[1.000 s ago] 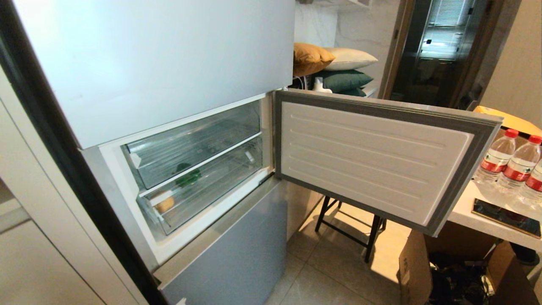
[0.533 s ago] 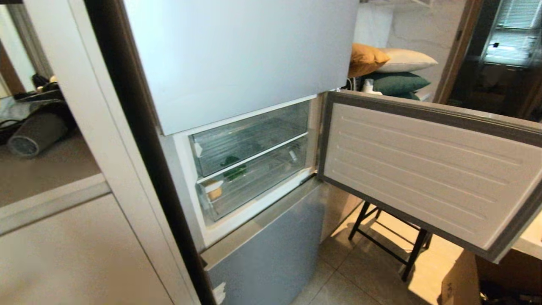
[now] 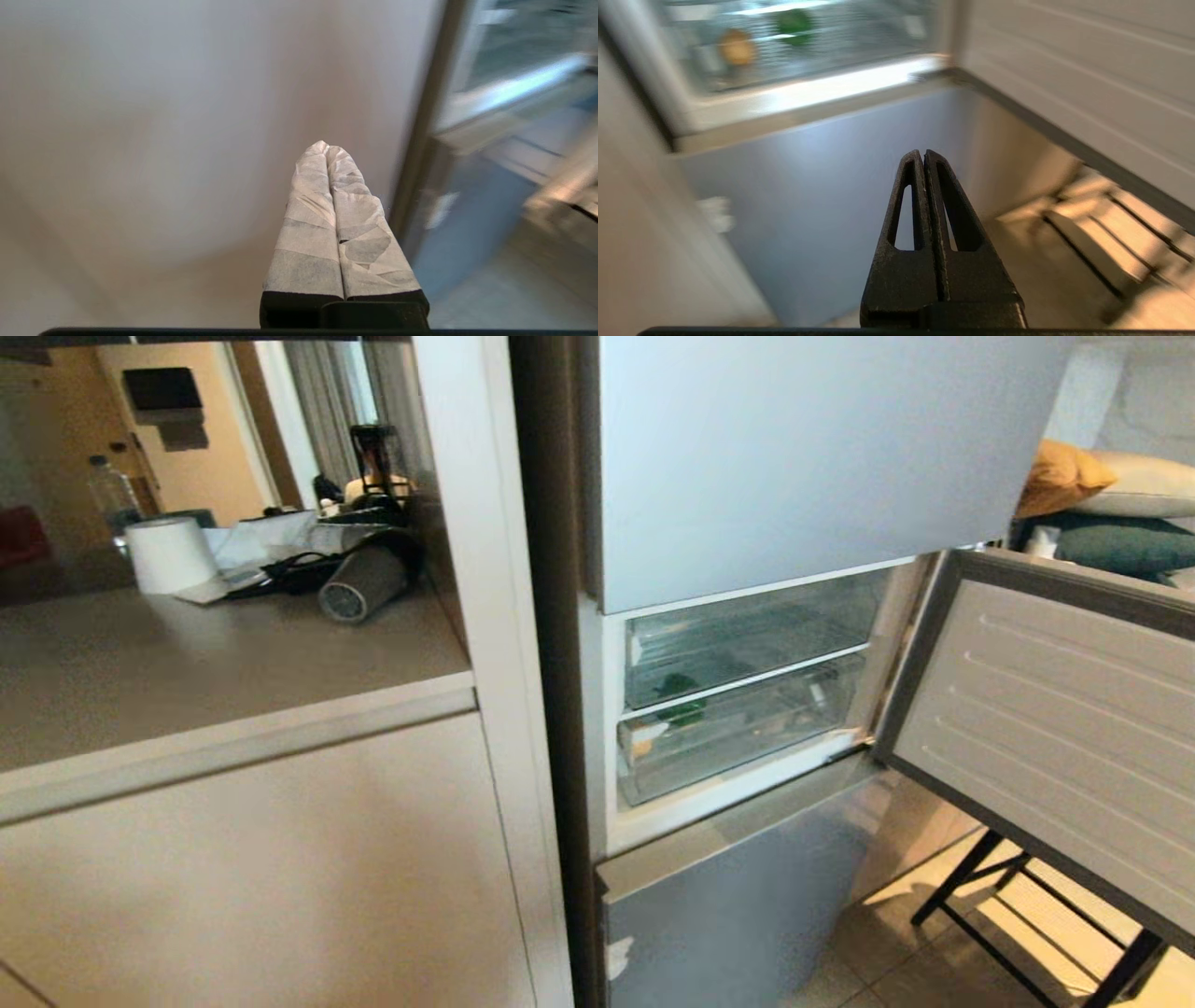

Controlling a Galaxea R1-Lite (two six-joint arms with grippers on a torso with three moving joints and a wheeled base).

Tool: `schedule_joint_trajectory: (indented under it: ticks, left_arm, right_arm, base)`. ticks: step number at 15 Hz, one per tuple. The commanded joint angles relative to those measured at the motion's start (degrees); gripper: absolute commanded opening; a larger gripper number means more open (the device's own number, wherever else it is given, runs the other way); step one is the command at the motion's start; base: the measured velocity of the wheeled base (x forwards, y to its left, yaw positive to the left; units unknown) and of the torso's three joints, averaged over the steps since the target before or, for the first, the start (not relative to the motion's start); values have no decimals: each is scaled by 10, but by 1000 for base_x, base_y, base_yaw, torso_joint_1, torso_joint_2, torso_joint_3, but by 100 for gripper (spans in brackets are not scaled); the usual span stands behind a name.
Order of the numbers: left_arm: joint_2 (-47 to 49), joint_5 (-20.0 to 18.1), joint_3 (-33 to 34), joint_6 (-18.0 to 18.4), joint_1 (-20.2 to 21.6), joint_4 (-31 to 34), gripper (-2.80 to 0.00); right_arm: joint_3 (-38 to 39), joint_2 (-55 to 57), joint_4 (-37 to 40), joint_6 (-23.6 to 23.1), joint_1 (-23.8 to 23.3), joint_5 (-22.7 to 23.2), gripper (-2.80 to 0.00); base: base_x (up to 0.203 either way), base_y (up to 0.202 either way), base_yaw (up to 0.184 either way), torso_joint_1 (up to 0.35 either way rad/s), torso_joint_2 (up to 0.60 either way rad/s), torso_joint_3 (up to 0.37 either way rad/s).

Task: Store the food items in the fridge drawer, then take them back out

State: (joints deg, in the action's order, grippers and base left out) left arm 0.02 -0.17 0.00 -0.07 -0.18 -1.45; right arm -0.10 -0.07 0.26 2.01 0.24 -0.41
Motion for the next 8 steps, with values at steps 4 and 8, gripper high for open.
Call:
schedule_joint_trajectory:
  ticks: [4, 8]
  left_arm:
    - [-1, 0, 6, 0, 0, 0, -280]
    - [-1, 0, 6, 0, 0, 0, -280]
  right_arm:
    - [0, 1, 0, 2, 1, 0, -280]
    - [0, 1, 0, 2, 0, 0, -280]
  base:
    - [-3, -8, 168, 1, 0, 2]
    - [1, -2, 41, 2, 1, 0]
